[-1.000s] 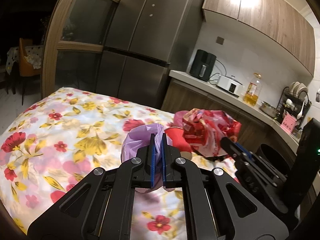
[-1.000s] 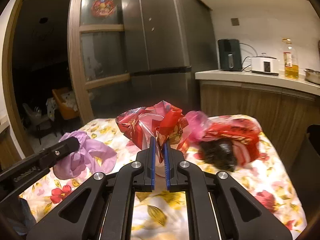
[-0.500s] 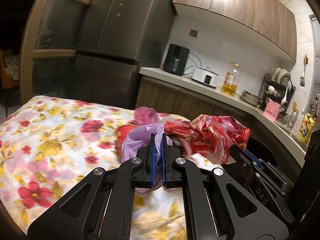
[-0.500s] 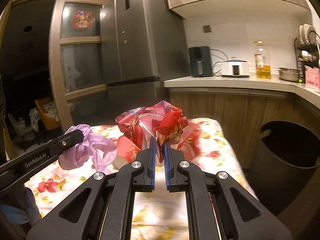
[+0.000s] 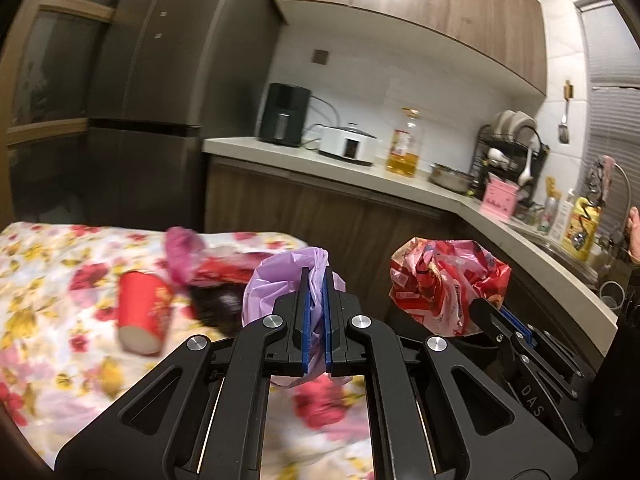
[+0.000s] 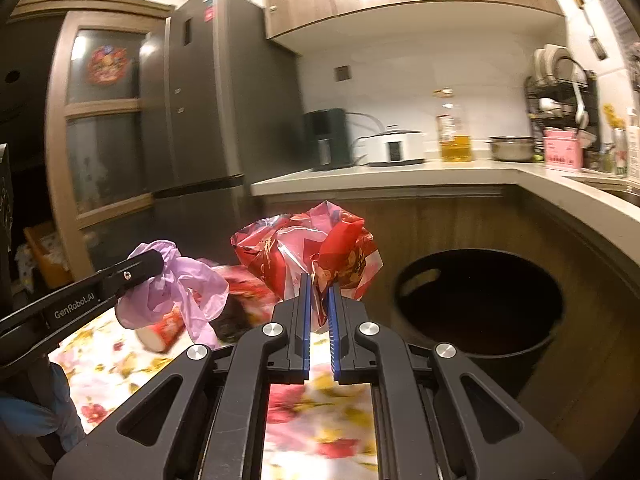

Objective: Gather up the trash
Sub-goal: 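Carry the lilac bag and red wrapper in both grippers over the bin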

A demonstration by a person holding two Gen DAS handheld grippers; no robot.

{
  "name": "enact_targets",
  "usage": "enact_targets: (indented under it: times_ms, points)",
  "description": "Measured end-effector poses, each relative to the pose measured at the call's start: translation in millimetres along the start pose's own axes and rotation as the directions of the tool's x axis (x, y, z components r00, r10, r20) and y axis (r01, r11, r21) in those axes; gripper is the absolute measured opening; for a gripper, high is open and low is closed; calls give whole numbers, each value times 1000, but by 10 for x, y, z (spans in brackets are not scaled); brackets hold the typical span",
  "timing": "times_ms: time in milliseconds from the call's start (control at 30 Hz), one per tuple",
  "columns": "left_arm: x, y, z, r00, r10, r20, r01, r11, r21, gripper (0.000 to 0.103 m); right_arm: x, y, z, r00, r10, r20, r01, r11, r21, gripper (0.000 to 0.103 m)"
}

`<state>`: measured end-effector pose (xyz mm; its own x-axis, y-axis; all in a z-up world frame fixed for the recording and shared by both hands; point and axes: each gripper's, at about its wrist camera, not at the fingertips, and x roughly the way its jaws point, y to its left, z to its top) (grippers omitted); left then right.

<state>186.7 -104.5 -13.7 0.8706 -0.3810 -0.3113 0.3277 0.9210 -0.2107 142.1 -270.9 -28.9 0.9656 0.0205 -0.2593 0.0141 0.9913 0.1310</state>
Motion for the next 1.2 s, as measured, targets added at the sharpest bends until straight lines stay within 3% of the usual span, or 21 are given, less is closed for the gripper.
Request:
enact_targets:
  times_ms: [333, 567, 1200]
  points:
    - [410, -810, 105, 990, -143, 15, 142, 987, 75, 4, -89, -637, 97, 988, -151, 33, 149, 987, 60, 9]
    - [690, -1243, 98, 977, -212, -7, 212, 970, 119, 4, -111, -929, 108, 978, -205, 40, 200, 975, 99, 9]
    - [1098, -1573, 0, 961, -268, -61, 274, 952, 138, 4, 10, -1285, 108, 970, -243, 19, 237, 959, 153, 8]
